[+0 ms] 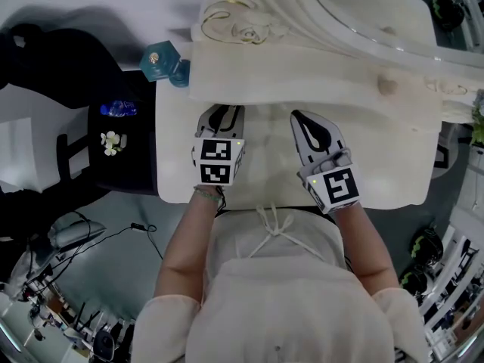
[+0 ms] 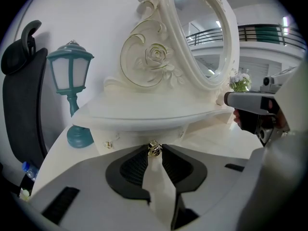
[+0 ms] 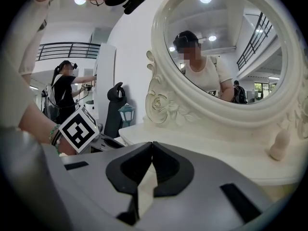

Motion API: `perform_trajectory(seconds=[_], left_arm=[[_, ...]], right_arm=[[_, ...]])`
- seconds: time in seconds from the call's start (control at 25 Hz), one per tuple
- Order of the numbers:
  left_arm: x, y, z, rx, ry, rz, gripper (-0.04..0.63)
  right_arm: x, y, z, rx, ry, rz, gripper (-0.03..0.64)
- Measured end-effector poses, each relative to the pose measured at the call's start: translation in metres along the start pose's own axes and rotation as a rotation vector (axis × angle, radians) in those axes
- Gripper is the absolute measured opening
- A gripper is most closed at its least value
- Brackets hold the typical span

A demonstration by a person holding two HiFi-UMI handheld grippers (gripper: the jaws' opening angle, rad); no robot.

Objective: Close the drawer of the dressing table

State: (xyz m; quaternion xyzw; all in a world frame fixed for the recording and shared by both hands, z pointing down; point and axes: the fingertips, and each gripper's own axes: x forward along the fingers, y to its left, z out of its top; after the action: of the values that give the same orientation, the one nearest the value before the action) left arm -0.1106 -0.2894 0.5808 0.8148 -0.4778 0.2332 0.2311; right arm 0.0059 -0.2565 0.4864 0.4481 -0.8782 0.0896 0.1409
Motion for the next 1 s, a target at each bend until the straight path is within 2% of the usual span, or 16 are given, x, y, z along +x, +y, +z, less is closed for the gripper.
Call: perform_trajectory(seconds=[0.4,0.44,0.52,0.56,0.88,1.0], left_arm=[[0.000,-0.005,0.001,-0.049,-0.025,-0.069,0.115],[-0.001,-0.008,0.002,-0.057,-0.028,-0.080,0.157],[-0.006,-0.016,0.005,-0.065,-0.044,-0.085,0.281],[-0.011,-0.018,0.008,-0.069,-0.059,-0.080,0.290],[-0.060,-0.028,0.030,-0.036,-0.145,-0.067,0.296],[-0.082,-0.028,0.046,-0.051,-0.199,-0.053,0.295]], right_arm=[[-0.002,-0.003,0.003,0.026,-0.007,-0.009,0.006],[-0.003,-0.001,0.005,0.015,-0.011,-0.005,0.006],[-0.006,0.002,0.008,0.000,-0.016,-0.001,0.006],[-0.008,0.003,0.010,-0.004,-0.019,-0.001,0.006],[-0.030,0.007,0.022,-0.035,-0.028,-0.020,0.006],[-0.038,0.011,0.030,-0.032,-0.051,-0.015,0.006]])
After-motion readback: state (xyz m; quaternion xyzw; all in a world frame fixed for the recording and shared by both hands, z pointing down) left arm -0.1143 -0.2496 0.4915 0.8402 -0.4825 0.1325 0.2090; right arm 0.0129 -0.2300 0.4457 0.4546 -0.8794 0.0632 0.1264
